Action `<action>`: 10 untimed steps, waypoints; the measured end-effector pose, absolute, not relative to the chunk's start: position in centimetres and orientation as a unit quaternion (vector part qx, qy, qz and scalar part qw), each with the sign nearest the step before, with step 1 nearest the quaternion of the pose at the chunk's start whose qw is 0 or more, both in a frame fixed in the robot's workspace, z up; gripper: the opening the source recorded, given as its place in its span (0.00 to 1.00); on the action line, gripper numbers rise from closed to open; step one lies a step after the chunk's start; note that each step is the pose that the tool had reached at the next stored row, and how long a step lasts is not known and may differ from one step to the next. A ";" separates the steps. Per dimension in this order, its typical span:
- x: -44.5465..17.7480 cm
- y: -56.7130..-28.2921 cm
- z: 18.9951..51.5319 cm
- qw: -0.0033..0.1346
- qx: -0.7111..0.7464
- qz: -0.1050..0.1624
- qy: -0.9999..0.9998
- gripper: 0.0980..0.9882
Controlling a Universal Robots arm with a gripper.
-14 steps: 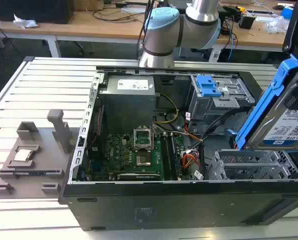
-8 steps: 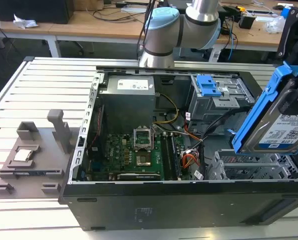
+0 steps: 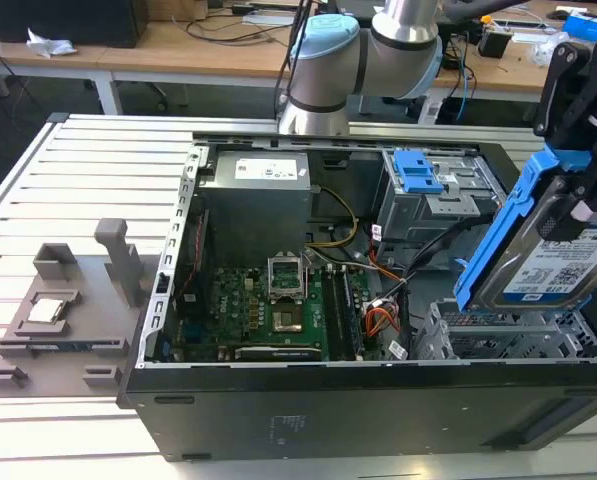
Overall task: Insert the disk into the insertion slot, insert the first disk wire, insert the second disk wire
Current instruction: 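Insert the disk into the insertion slot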
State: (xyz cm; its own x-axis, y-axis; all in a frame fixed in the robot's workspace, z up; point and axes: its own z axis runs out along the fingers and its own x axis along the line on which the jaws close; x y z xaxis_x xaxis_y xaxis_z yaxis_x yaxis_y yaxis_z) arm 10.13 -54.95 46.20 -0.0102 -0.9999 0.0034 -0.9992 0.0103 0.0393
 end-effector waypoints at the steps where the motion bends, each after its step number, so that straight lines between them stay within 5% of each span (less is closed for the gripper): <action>1: 10.1 -54.8 45.5 0.015 0.705 -0.013 -0.709 0.30; 10: 10.1 -54.7 43.4 0.015 0.707 -0.013 -0.707 0.30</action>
State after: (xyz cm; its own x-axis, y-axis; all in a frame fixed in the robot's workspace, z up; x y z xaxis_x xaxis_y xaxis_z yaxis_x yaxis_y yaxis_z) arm 10.13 -54.69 43.36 0.0010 -1.0000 0.0034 -0.9992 -0.0008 0.0393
